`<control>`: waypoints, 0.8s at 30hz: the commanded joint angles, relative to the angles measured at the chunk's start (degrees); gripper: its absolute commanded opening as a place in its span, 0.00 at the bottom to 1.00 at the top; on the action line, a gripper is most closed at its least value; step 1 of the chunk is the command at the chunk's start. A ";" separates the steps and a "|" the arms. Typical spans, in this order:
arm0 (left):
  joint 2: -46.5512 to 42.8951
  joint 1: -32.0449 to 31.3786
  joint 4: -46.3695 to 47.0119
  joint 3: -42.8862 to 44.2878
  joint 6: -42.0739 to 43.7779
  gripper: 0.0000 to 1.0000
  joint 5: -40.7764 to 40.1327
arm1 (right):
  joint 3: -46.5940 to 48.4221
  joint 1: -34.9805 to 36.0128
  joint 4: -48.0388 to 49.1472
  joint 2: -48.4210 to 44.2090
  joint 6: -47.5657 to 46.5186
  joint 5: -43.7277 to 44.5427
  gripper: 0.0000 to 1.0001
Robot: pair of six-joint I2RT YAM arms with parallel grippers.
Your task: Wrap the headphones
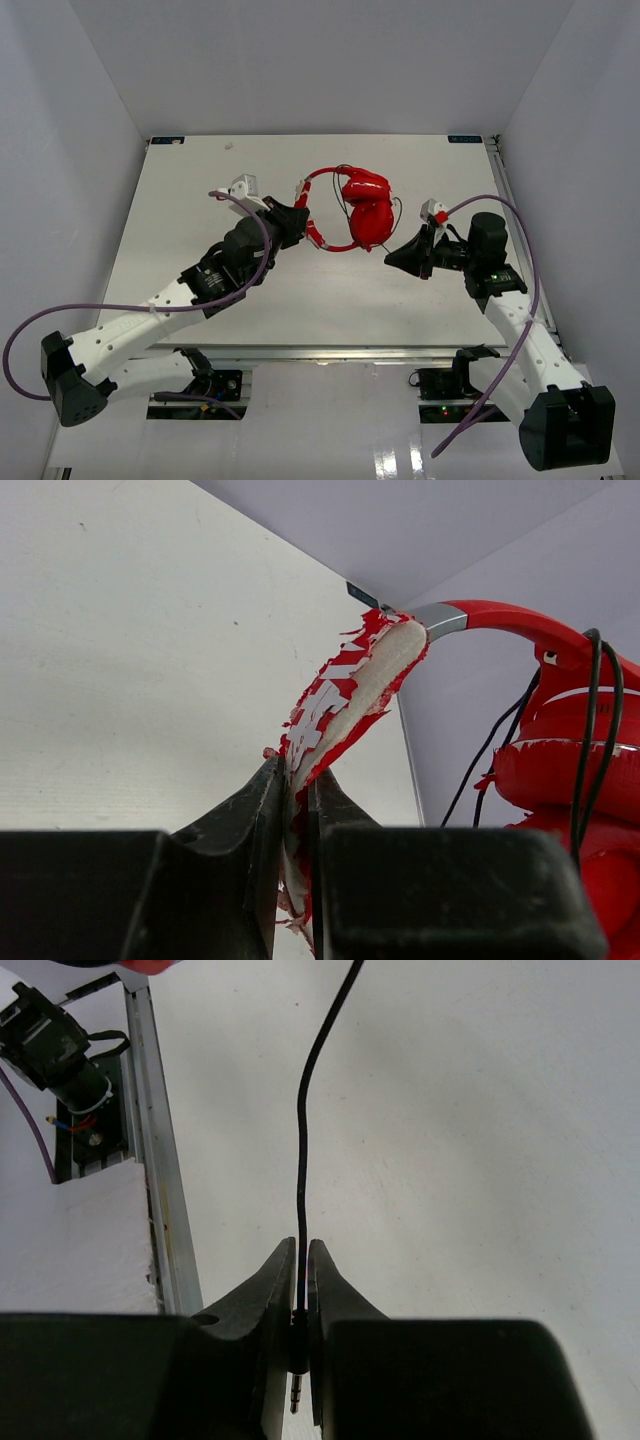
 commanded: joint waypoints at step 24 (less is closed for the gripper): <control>25.85 7.81 5.54 -4.53 -5.51 0.00 4.79 | 3.79 11.35 -8.56 21.08 -23.39 14.80 0.08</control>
